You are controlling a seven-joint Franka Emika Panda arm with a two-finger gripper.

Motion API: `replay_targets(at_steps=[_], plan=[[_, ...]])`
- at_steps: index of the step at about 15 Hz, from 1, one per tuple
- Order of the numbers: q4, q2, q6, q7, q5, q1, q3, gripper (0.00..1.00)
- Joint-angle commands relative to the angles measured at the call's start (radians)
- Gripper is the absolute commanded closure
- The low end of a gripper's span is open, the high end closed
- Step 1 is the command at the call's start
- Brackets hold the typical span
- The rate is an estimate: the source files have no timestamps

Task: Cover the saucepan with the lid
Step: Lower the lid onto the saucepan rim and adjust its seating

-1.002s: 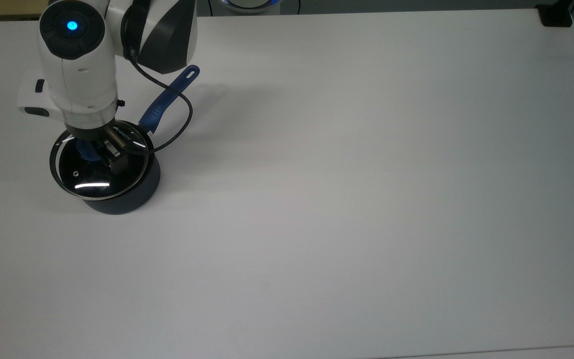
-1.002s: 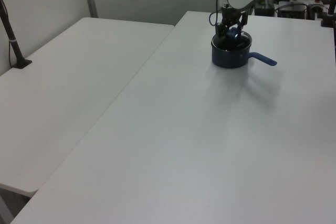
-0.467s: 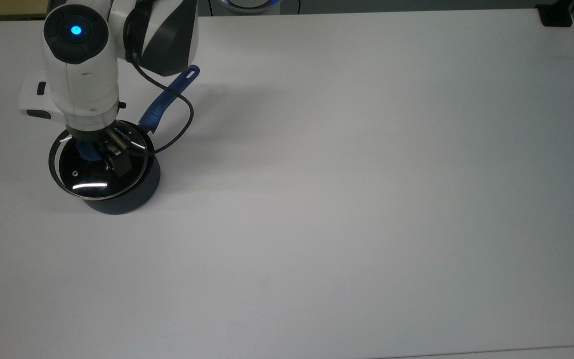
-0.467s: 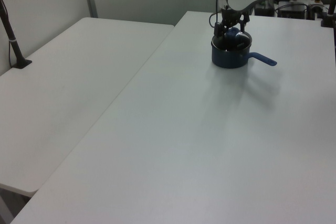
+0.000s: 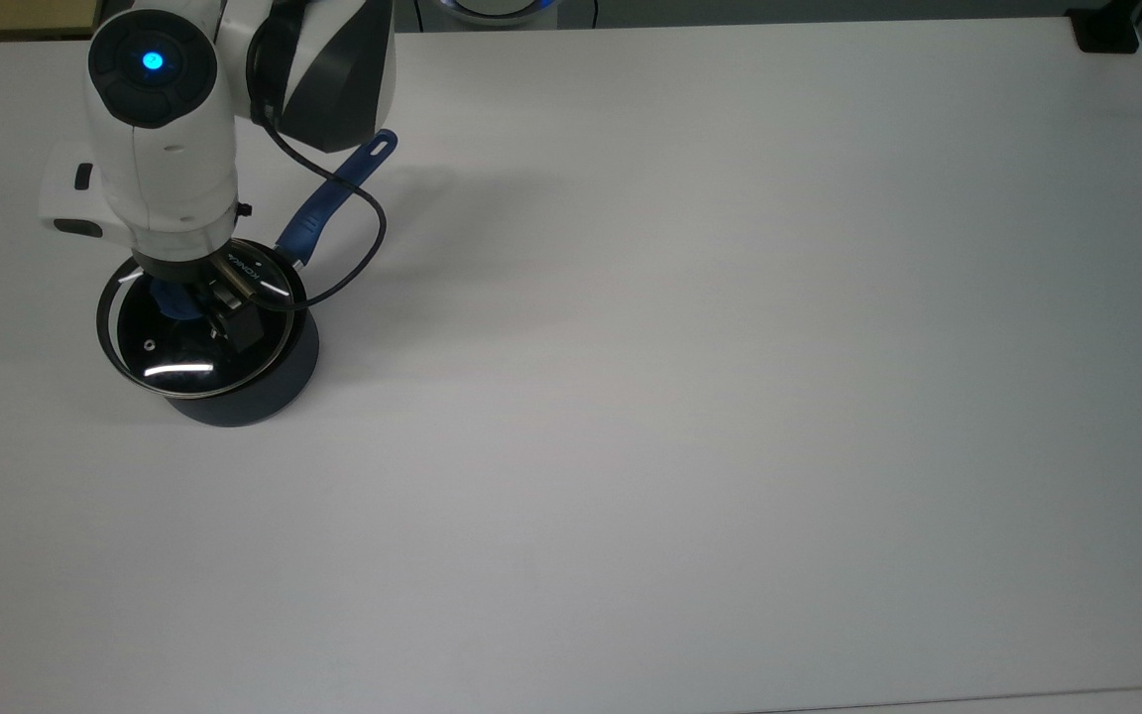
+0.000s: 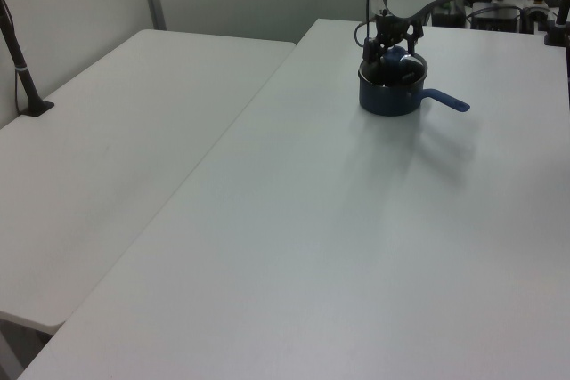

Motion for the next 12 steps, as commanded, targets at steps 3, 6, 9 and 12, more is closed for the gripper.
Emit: replay_targets(at_steps=[3, 6, 9, 12], plan=[[0.004, 0.011, 0.02, -0.011, 0.003, 0.009, -0.003, 0.0], [0.007, 0.009, 0.02, -0.013, 0.032, 0.007, -0.003, 0.0], [0.007, 0.007, 0.018, -0.013, 0.042, 0.007, -0.001, 0.0], [0.009, 0.006, 0.018, -0.013, 0.058, 0.009, 0.0, 0.0]])
